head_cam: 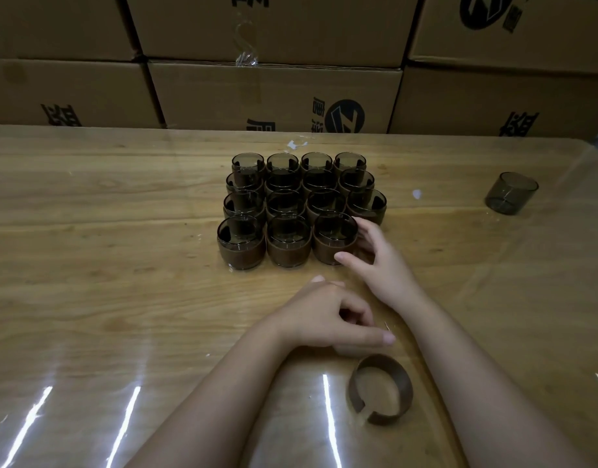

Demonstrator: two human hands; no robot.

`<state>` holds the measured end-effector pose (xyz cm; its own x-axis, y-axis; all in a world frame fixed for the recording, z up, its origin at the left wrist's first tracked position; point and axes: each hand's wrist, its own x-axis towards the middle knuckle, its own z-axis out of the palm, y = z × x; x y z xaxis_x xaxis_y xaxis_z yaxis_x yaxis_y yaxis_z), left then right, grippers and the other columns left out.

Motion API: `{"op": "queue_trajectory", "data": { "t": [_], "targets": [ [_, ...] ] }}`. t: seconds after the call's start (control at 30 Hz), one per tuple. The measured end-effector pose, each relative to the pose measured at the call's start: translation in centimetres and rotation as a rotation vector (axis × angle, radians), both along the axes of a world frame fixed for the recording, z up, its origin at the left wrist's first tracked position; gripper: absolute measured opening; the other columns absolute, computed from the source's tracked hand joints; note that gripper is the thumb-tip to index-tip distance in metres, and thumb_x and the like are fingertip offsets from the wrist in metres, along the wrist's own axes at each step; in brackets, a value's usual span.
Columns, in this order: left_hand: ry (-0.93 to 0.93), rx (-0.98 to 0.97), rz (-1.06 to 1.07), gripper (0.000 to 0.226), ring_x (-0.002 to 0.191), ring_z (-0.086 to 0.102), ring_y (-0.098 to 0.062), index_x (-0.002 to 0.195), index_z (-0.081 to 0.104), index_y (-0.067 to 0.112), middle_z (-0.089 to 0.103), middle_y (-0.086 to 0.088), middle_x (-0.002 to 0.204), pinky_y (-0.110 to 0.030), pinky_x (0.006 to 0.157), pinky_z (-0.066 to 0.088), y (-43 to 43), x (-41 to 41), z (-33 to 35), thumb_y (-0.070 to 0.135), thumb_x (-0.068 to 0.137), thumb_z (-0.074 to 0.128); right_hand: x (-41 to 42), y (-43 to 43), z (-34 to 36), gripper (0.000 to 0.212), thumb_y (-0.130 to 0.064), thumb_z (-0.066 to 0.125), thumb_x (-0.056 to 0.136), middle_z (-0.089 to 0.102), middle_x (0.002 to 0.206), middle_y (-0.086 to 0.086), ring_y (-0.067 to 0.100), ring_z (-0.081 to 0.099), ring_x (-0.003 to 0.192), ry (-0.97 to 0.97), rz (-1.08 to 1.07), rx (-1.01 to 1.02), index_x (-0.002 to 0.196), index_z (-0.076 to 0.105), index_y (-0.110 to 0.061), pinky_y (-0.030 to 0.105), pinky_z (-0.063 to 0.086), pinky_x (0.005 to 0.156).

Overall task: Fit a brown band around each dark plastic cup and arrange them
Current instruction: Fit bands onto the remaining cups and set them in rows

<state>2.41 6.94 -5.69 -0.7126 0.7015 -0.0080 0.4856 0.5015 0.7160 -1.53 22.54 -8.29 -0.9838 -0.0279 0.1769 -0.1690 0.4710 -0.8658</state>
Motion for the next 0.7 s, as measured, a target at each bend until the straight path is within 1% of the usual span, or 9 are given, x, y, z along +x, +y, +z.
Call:
{"op": "queue_trajectory", "data": {
  "t": [0.1,0.17,0.23,0.3,0.4,0.47,0.53,0.6,0.7],
  "targets": [
    [-0.113,0.064,-0.023,0.052,0.081,0.054,0.005,0.079,0.072,0.028,0.063,0.016,0.065,-0.034,0.106,0.027,-0.4,-0.1,0.5,0.074,0.064,0.054,0.1,0.0,0.1,0.067,-0.028,0.073,0.084,0.049,0.132,-0.018,0.005,0.045,0.129,-0.005,-0.004,-0.018,0.142,0.040,-0.031,0.024,0.035,0.104],
    [-0.207,0.103,-0.066,0.046,0.077,0.058,0.002,0.082,0.072,0.027,0.066,0.012,0.066,-0.042,0.107,0.030,-0.8,-0.2,0.8,0.068,0.065,0.061,0.1,0.1,0.4,0.065,-0.026,0.073,0.084,0.050,0.138,-0.012,0.006,0.046,0.129,-0.019,0.016,-0.054,0.141,0.041,-0.029,0.027,0.036,0.107],
    [-0.218,0.063,-0.090,0.048,0.083,0.056,0.002,0.082,0.072,0.024,0.063,0.017,0.069,-0.037,0.107,0.028,-1.0,-0.2,1.0,0.067,0.061,0.063,0.2,0.4,0.8,0.061,-0.025,0.070,0.086,0.052,0.136,-0.012,-0.003,0.049,0.122,-0.035,0.052,-0.128,0.141,0.042,-0.027,0.019,0.039,0.103],
    [-0.179,-0.013,-0.125,0.050,0.093,0.050,0.001,0.079,0.072,0.023,0.059,0.019,0.074,-0.030,0.103,0.025,-1.0,-0.2,1.0,0.067,0.059,0.065,0.3,0.9,1.2,0.051,-0.023,0.065,0.091,0.055,0.127,-0.013,-0.011,0.054,0.110,-0.050,0.043,-0.254,0.137,0.044,-0.024,0.009,0.044,0.093],
    [-0.151,-0.073,-0.167,0.032,0.095,0.045,0.001,0.077,0.071,0.024,0.054,0.019,0.077,-0.028,0.098,0.023,-1.0,-0.2,1.1,0.053,0.066,0.079,0.2,2.2,1.6,0.028,-0.022,0.056,0.096,0.065,0.119,0.005,0.009,0.064,0.109,-0.102,-0.033,-0.513,0.124,0.052,-0.019,0.024,0.052,0.092],
    [-0.148,-0.073,-0.167,0.022,0.095,0.044,0.001,0.077,0.070,0.024,0.053,0.020,0.076,-0.028,0.097,0.023,-1.1,-0.2,1.2,0.043,0.071,0.081,0.2,2.6,1.8,0.020,-0.023,0.053,0.097,0.067,0.113,0.011,0.018,0.067,0.106,-0.136,-0.038,-0.643,0.116,0.057,-0.017,0.028,0.055,0.089],
    [-0.148,-0.055,-0.160,0.018,0.095,0.046,0.000,0.075,0.070,0.026,0.052,0.020,0.075,-0.030,0.101,0.022,-1.1,-0.3,1.1,0.040,0.074,0.080,0.3,2.5,1.7,0.015,-0.023,0.054,0.097,0.069,0.107,0.010,0.018,0.069,0.101,-0.133,-0.030,-0.612,0.110,0.060,-0.019,0.026,0.056,0.084],
    [-0.144,-0.023,-0.141,0.014,0.091,0.050,0.001,0.069,0.066,0.031,0.053,0.019,0.070,-0.027,0.102,0.020,-1.1,-0.3,1.0,0.038,0.075,0.077,0.4,2.2,1.4,0.011,-0.023,0.057,0.096,0.071,0.102,0.004,0.013,0.070,0.095,-0.103,-0.022,-0.444,0.105,0.062,-0.025,0.023,0.056,0.080],
    [-0.162,0.046,-0.096,0.025,0.082,0.054,-0.004,0.063,0.061,0.034,0.056,0.012,0.067,-0.018,0.094,0.029,-1.0,-0.4,0.7,0.024,0.079,0.077,0.6,1.7,1.0,0.012,-0.025,0.059,0.094,0.072,0.092,-0.008,0.006,0.068,0.090,-0.065,-0.030,-0.241,0.100,0.063,-0.035,0.022,0.055,0.080]
  ]
}}
